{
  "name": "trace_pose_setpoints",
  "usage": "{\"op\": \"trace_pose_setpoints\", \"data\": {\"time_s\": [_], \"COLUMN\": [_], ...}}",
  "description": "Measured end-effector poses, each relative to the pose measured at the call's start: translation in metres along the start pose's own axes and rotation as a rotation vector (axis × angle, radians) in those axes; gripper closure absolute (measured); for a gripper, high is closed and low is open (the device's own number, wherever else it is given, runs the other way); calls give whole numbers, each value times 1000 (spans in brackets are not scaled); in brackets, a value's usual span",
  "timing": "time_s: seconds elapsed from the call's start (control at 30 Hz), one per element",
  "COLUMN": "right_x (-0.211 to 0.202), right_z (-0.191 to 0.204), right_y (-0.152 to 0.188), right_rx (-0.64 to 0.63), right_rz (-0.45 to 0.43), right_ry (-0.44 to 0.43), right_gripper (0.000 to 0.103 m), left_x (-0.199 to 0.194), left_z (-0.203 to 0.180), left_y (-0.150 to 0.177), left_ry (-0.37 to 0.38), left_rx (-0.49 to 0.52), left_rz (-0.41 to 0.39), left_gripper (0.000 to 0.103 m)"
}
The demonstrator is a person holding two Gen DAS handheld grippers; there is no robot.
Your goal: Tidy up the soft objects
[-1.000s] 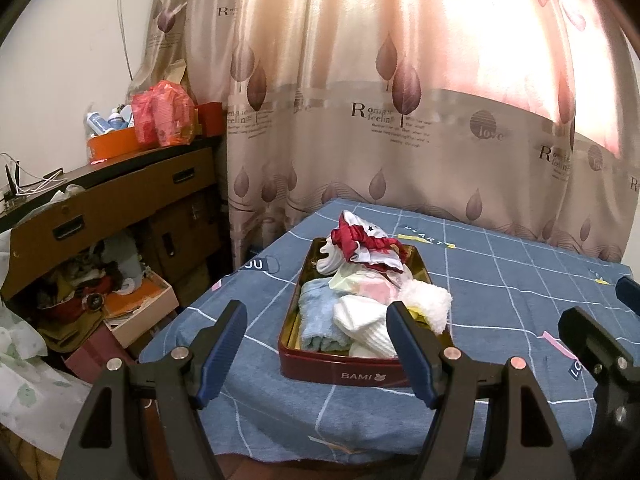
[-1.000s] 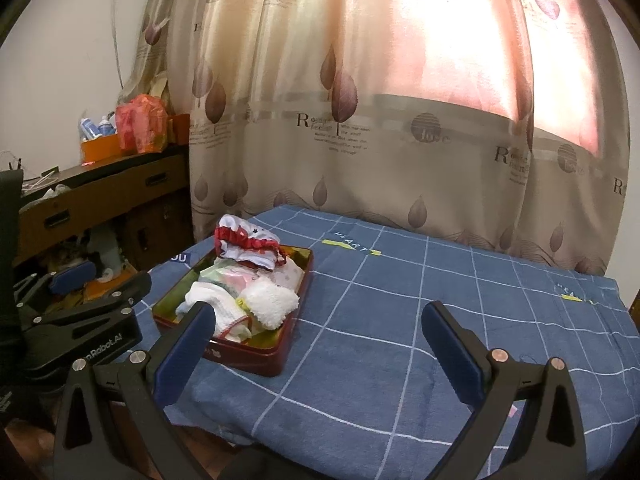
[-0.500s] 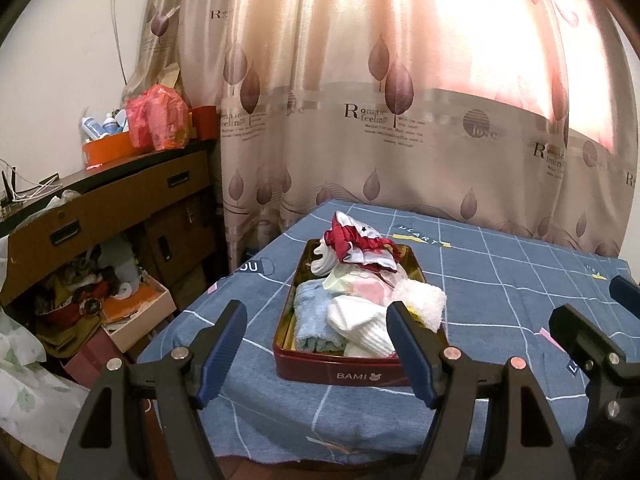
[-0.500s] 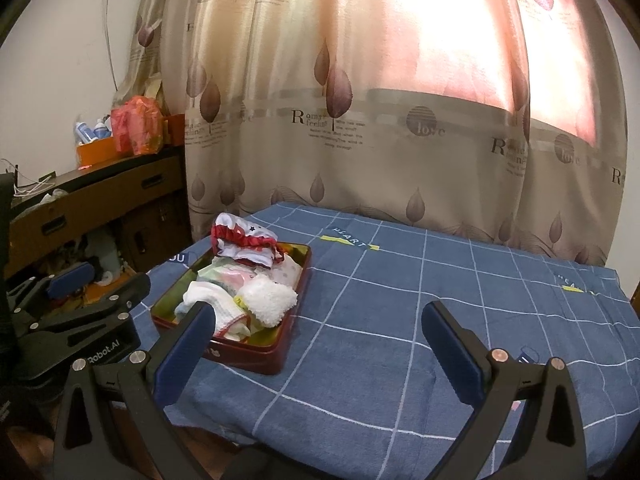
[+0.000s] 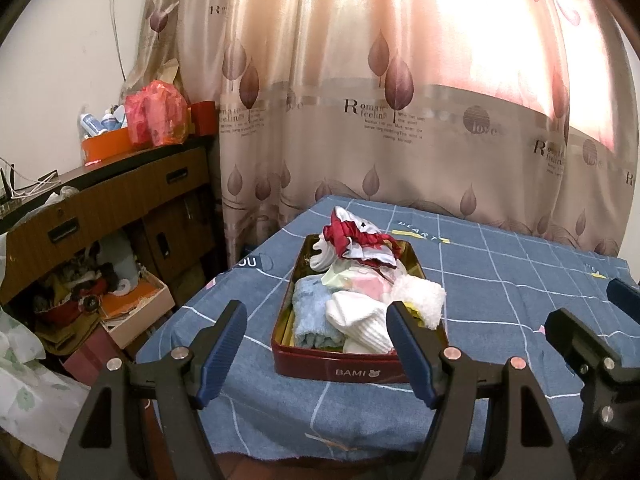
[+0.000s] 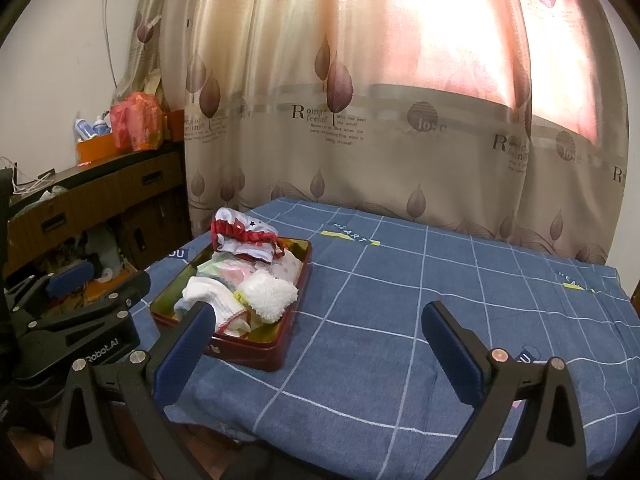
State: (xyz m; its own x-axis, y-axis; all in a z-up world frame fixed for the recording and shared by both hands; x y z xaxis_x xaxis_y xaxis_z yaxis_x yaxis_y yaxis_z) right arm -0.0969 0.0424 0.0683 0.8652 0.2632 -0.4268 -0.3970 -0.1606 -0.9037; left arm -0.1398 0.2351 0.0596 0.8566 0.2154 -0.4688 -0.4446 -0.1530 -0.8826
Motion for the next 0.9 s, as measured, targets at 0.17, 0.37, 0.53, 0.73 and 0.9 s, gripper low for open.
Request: {"op": "trace_pose_setpoints", "data": {"time_s": [0.17,0.37,0.53,0.73,0.9], "right_x": [1,2,3,3,3], "right_z": [2,6,7,9,8], "right_y": [2,3,3,3,3], "right_rx": [-7,-16,-23,-31,-31], "right_rz": [1,9,14,17,19], "right_ry": [-2,-8,-17,-21,-21], "right_gripper": [1,1,1,1,1], "left_x": [2,2,2,3,4], "left_z": [2,3,3,4,5], "left_y": [1,1,1,2,2], "left_ry": [1,4,2,2,4], "left_rx": [-9,-8,-7,-8,-6], "left_rz": [9,12,13,15,18], "left_gripper": [29,29,29,29,29]}}
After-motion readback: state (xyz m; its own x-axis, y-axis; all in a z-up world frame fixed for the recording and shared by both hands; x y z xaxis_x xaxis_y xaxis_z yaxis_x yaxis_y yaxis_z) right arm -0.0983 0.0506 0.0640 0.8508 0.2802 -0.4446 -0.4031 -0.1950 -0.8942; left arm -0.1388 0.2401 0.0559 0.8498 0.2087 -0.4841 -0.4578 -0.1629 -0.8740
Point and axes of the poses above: each gripper's, at about its wrist camera, not at the fingertips, and x roughly the way its jaws point, z to its left, y to its underside, the point moved 4 cm from there along x, roughly the way its jaws point, and after that the axes turned 4 degrees about y, right-handed, at the moved point
